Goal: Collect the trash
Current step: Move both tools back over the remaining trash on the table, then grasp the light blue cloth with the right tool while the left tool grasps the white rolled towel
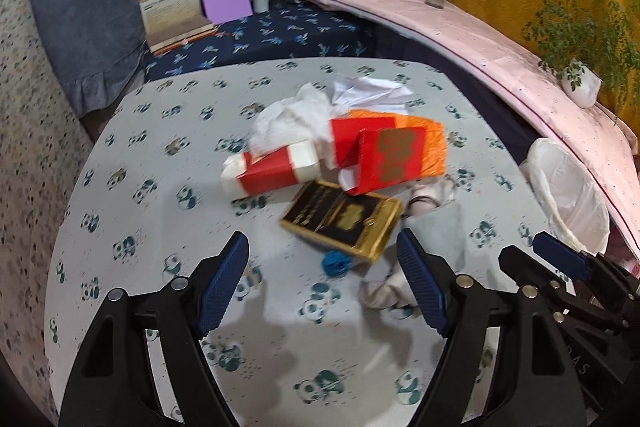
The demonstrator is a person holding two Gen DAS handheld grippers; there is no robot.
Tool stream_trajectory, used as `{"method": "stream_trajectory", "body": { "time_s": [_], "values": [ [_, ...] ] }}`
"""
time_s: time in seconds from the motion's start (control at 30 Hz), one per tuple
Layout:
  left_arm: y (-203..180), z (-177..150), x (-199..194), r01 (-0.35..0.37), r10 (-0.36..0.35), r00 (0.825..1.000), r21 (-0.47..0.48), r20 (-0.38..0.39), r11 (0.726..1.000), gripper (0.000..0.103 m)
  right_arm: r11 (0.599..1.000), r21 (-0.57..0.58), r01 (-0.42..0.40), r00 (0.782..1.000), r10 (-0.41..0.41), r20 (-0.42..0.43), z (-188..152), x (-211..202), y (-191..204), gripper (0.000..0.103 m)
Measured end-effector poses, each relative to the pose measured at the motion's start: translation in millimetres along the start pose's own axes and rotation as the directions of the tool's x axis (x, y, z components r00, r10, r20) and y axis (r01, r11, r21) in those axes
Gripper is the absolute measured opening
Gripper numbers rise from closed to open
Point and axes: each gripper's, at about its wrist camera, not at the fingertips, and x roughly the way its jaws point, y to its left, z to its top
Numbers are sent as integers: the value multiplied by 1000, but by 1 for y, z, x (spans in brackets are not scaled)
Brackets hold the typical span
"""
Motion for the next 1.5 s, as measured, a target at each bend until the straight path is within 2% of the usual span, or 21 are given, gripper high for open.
{"method": "stream_trajectory", "body": {
  "time_s": [0.3, 0.4, 0.53, 0.6, 0.77, 0.9, 0.97, 1.23, 1.37, 1.5],
  "values": [
    [26, -12, 7, -8, 7, 1000, -31, -30, 999, 72, 999, -36, -31, 997, 28, -74, -8, 35, 30, 47],
    [29, -14, 9, -2, 1, 999, -35, -37, 999, 72, 999, -40, -33, 995, 29, -92, -10, 44, 32, 38],
    [27, -14, 12, 9, -11, 999, -33, -42, 999, 72, 998, -40, -45, 994, 41, -106, -13, 47, 32, 10],
    [25, -15, 13, 18, -19, 999, -30, -46, 999, 72, 999, -36, -41, 994, 37, -108, -13, 48, 28, 6],
    [12, -18, 13, 55, -55, 997, -6, -53, 998, 72, 1000, -8, -8, 998, 8, -64, -8, 33, 12, 4],
    [-6, -19, 13, 112, -110, 992, 17, -66, 994, 73, 999, 38, 20, 1000, -20, -11, 1, 14, -9, 4],
    [-16, -20, 16, 150, -148, 986, 23, -84, 988, 76, 997, 59, 41, 999, -42, 13, 5, 4, -21, 4],
    [-64, -18, 29, 279, -270, 952, 43, -145, 959, 78, 988, 128, 91, 992, -101, 78, 16, -23, -58, 4],
    [-87, -9, 36, 299, -289, 946, 46, -149, 953, 82, 982, 160, 103, 990, -117, 83, 16, -28, -77, 4],
    [-111, 4, 50, 281, -269, 952, 64, -148, 958, 83, 976, 186, 116, 987, -134, 87, 15, -32, -93, 4]
  ]
}}
